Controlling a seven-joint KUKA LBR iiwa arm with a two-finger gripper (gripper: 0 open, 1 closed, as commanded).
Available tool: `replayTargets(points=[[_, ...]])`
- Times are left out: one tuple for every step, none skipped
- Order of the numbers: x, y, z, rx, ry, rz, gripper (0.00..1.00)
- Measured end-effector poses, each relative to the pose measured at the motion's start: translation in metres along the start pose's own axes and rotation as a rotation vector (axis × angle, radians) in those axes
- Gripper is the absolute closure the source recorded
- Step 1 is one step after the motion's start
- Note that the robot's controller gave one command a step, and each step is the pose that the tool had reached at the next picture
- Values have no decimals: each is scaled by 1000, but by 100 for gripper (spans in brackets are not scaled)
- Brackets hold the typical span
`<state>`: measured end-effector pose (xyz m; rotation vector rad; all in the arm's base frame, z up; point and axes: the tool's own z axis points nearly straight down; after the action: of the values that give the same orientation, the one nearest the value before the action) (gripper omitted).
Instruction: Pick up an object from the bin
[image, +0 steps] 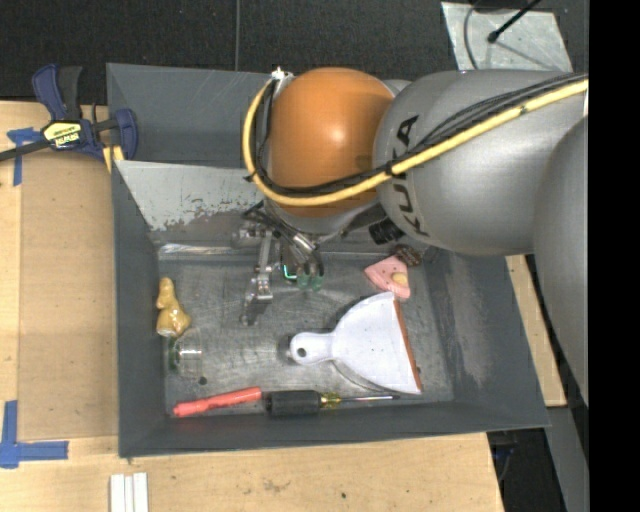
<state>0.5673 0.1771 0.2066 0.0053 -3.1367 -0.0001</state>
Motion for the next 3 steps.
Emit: replayTargets(points=[[-2, -1, -4, -1, -8, 3, 0], [3, -14, 9, -3, -14, -53, 0], [5, -42, 70, 0, -12, -91, 0]])
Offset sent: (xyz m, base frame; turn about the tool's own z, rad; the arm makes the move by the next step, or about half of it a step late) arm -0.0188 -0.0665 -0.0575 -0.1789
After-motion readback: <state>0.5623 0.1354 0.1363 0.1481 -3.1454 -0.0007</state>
